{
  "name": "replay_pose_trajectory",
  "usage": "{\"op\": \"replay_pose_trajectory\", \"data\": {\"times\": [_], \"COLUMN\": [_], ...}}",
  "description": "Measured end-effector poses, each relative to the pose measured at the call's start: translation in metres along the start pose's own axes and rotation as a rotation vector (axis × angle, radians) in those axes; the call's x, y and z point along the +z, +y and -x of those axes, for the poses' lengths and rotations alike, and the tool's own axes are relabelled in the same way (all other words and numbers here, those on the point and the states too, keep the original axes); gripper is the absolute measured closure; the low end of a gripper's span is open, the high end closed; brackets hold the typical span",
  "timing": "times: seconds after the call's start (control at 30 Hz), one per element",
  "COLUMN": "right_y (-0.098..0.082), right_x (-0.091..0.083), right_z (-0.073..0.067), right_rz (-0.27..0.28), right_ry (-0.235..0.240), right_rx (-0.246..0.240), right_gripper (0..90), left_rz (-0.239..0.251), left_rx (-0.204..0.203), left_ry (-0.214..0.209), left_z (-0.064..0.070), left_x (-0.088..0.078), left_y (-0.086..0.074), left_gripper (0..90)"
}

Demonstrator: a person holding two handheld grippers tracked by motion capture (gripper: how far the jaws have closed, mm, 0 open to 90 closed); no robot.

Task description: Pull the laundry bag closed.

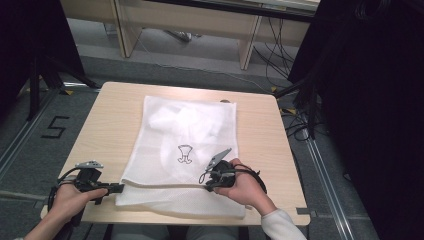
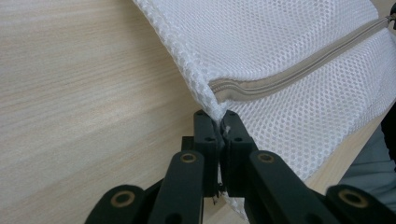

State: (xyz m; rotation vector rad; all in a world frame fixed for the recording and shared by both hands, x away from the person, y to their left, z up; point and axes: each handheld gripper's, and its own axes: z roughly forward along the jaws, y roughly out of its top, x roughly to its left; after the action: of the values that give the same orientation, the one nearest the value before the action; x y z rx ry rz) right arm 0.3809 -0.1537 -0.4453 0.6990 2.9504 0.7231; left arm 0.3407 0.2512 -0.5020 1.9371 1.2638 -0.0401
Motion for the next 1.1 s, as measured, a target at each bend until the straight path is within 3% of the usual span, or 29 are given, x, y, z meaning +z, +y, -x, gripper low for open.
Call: {"op": "replay_pose_trajectory", "data": {"times": [1.1], "right_y": [-0.011], "right_x": [-0.009], "right_z": [0.005], "right_rz": [0.010], "right_ry": [-0.016], "right_rx": [0.021], "right_gripper": [82.6], "left_rz": [0.004], "left_rx": [-0.004], "left_ry": [0.001], "left_z": [0.000], "left_x": [0.000], "left_y": [0.000], "left_gripper": [86.2]}}
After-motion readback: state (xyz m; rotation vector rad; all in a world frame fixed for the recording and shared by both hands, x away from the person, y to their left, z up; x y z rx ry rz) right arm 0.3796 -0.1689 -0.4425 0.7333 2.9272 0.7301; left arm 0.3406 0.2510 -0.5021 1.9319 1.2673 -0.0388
